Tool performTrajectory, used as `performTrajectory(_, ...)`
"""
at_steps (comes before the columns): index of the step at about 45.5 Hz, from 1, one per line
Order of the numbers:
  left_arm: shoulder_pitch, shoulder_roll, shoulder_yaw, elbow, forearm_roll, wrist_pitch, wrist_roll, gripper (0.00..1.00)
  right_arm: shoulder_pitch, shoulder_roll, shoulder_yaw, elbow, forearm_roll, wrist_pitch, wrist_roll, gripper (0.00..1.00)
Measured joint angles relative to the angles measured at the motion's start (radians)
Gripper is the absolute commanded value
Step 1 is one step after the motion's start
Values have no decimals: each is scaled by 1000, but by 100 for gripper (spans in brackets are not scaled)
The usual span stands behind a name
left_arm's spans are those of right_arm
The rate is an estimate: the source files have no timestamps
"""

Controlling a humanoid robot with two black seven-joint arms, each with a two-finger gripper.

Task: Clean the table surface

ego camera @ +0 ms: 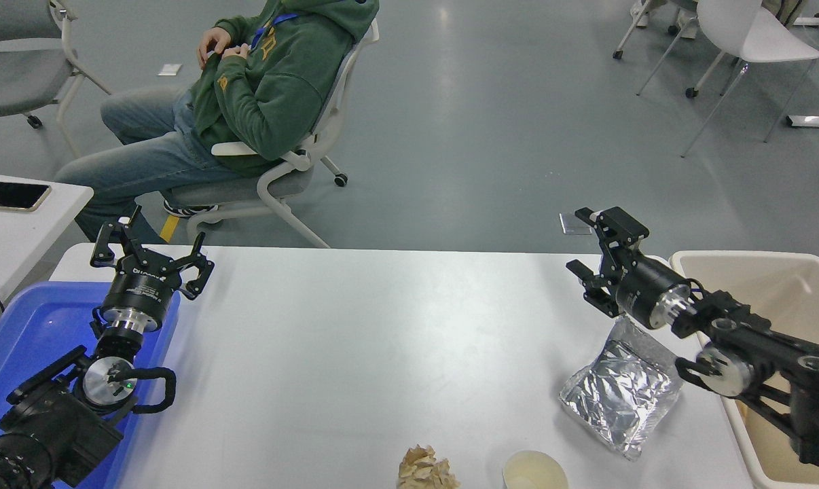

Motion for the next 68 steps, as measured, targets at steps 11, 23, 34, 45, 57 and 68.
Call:
performTrajectory(11,0,0,0,0,0,0,0,100,4,-205,-117,179,-217,-7,0,100)
performTrajectory(23,0,0,0,0,0,0,0,100,5,-397,-197,309,-509,-7,1,100)
performTrajectory(34,0,0,0,0,0,0,0,100,4,-505,-224,396,-790,-5,1,100)
performTrajectory(45,0,0,0,0,0,0,0,100,4,-535,-255,472,-960,2,1,100)
performTrajectory(57,0,0,0,0,0,0,0,100,2,-536,-301,531,-1022,21,-38,100)
performTrajectory(68,0,0,0,0,0,0,0,100,-12,-498,-339,564,-1014,29,-218,100)
